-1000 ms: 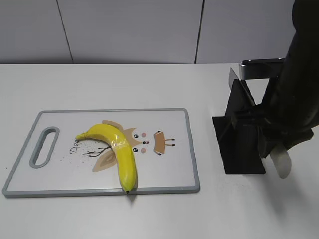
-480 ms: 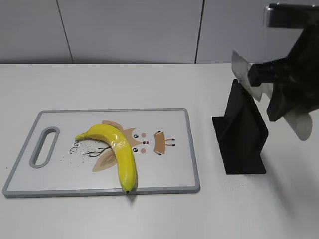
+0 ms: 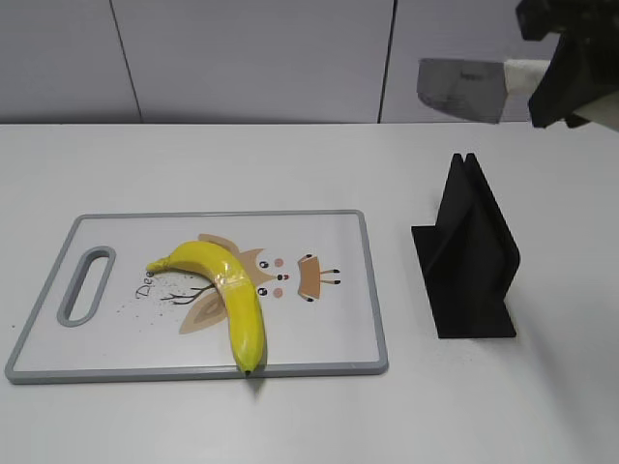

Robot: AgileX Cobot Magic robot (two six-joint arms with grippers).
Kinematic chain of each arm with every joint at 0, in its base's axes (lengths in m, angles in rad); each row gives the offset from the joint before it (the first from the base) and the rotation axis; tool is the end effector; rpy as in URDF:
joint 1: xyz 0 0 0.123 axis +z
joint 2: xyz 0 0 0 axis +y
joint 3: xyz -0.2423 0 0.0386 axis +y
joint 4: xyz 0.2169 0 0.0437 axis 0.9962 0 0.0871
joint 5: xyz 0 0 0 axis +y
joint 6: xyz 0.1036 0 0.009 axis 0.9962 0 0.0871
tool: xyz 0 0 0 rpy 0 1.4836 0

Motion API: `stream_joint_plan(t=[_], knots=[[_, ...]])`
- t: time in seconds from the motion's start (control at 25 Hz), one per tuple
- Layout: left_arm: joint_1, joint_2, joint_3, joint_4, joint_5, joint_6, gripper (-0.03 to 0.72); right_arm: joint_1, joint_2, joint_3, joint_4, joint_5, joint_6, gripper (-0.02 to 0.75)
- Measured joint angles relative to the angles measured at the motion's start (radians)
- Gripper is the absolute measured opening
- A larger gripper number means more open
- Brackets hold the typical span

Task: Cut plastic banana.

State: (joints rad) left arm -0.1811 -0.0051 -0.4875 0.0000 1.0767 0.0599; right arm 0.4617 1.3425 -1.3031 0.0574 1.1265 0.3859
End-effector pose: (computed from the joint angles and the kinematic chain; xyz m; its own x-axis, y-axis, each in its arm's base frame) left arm 0.0190 -0.0035 0.2518 -0.4573 0.1446 -0.8775 0.2079 0.9767 0.0526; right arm 0.2217 0.1163 0.3113 -0.9096 -0.0073 -0.4155 -0.1132 0.9664 0.2307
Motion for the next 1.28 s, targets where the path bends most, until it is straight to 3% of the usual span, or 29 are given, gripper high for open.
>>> stream_joint_plan(t=[0.24,0.4,0.68,0.96,1.28], knots=[[0.0,0.002,-0.014,0.02,-0.033,0.0,0.49,0.0,-0.001,-0.033,0.0,-0.055,-0.125,0.191],[0.0,0.093,-0.047,0.045,-0.122,0.0,0.494,0.0,0.008,-0.033,0.0,-0.125,-0.317,0.191],[0.0,0.407,-0.123,0.044,-0.254,0.014,0.624,0.0,0.089,-0.033,0.028,-0.259,-0.588,0.191],[0.0,0.716,-0.309,-0.073,-0.244,0.347,0.641,0.0,0.174,-0.033,0.147,-0.33,-0.995,0.191],[-0.031,0.989,-0.554,-0.247,-0.063,0.749,0.624,0.0,0.26,-0.033,0.51,-0.23,-1.547,0.191]])
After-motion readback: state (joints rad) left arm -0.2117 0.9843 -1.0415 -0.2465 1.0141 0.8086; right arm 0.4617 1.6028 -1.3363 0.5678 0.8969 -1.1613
